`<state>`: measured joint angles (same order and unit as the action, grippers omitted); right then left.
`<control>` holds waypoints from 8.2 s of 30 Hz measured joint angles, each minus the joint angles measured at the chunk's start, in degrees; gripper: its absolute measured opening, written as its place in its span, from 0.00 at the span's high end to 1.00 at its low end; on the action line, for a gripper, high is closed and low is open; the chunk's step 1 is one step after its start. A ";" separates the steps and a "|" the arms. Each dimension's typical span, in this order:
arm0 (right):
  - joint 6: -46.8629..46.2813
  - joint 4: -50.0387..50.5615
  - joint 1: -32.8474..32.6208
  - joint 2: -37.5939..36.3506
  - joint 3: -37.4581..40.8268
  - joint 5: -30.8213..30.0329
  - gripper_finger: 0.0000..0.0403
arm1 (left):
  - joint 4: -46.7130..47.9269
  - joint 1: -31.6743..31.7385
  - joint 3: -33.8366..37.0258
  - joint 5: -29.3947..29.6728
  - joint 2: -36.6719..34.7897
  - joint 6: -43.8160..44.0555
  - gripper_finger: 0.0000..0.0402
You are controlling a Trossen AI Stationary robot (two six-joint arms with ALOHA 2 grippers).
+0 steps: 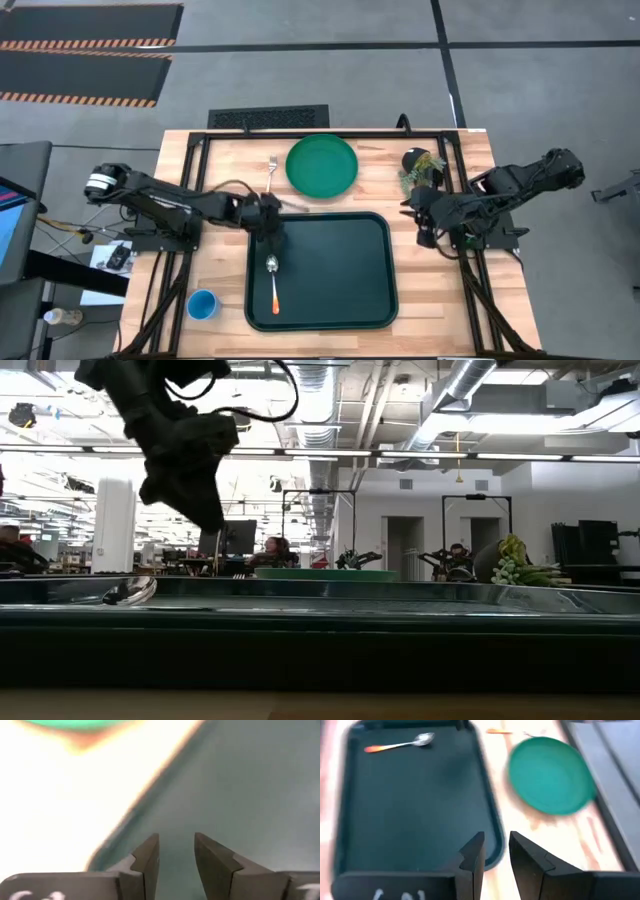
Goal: Pick and place plate/cup/fork/spoon on tray
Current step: Put the orange fork on the black tray to the left of the orange spoon, then put the green plate on the right of the black tray beside the orange fork
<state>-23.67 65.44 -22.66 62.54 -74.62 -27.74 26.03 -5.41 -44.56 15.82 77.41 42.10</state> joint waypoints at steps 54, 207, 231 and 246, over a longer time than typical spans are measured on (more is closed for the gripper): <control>-2.90 -3.79 4.61 0.55 6.61 -0.82 0.72 | -17.05 27.98 4.29 13.45 19.27 6.24 0.98; -13.80 -12.06 6.54 0.58 6.59 -12.29 0.66 | 62.80 -30.06 -58.98 31.46 42.29 73.94 0.47; -13.88 -21.01 27.33 6.59 16.25 -3.55 0.37 | -2.62 3.22 -6.89 15.37 3.11 25.88 0.44; -14.28 -25.54 28.13 7.15 16.27 -1.73 0.37 | -11.60 14.17 -6.42 8.68 7.62 13.30 0.44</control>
<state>-37.95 39.89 5.48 69.69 -58.35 -29.47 14.44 8.75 -50.99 24.50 85.03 55.40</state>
